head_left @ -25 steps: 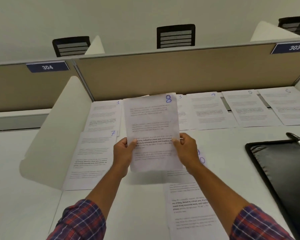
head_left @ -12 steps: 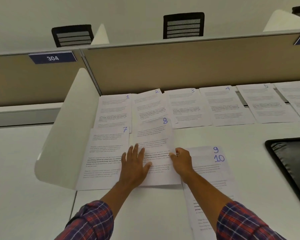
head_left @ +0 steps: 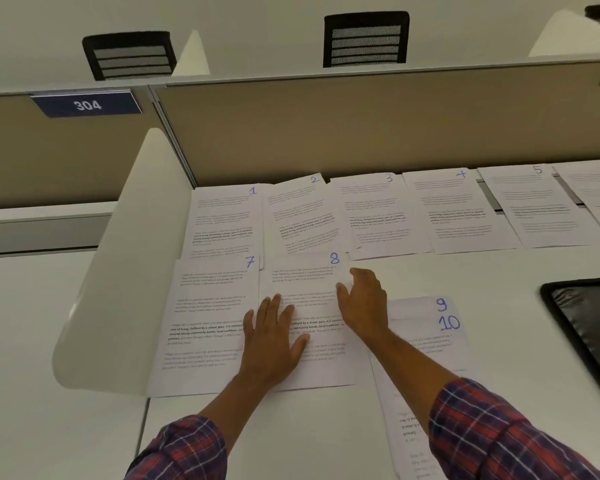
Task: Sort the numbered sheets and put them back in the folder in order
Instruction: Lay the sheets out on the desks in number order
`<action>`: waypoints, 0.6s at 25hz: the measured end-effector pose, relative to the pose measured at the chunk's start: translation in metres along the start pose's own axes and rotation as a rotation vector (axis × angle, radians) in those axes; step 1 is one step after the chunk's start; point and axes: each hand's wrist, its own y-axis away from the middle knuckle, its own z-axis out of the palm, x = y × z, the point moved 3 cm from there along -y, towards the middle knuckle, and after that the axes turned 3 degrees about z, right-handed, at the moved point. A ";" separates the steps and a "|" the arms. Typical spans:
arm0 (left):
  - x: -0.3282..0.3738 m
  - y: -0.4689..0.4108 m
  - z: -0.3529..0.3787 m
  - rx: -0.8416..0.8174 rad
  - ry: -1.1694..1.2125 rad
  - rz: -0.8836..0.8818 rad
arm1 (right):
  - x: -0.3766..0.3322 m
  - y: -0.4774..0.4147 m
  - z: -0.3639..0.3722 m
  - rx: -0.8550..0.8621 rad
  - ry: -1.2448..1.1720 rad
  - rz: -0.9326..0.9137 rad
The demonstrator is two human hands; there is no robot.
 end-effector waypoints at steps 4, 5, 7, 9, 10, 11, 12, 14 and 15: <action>-0.002 -0.053 -0.023 0.049 0.038 0.023 | -0.012 -0.035 0.005 -0.096 0.154 -0.094; -0.001 -0.074 -0.029 0.055 0.043 0.023 | -0.013 -0.038 0.009 -0.108 0.200 -0.117; -0.001 -0.116 -0.039 0.048 0.035 0.011 | -0.012 -0.034 0.019 -0.119 0.282 -0.153; -0.002 -0.156 -0.045 0.026 0.026 -0.019 | -0.013 -0.021 0.028 -0.109 0.322 -0.177; -0.003 -0.174 -0.045 0.003 0.031 -0.038 | -0.014 -0.013 0.032 -0.109 0.331 -0.187; -0.005 -0.188 -0.045 -0.027 0.039 -0.057 | -0.016 -0.003 0.036 -0.123 0.334 -0.196; -0.006 -0.200 -0.044 -0.063 0.041 -0.072 | -0.017 0.005 0.040 -0.155 0.341 -0.202; -0.010 -0.213 -0.042 -0.134 0.008 -0.082 | -0.017 0.017 0.049 -0.233 0.359 -0.205; -0.011 -0.218 -0.042 -0.154 -0.011 -0.078 | -0.016 0.019 0.052 -0.263 0.370 -0.204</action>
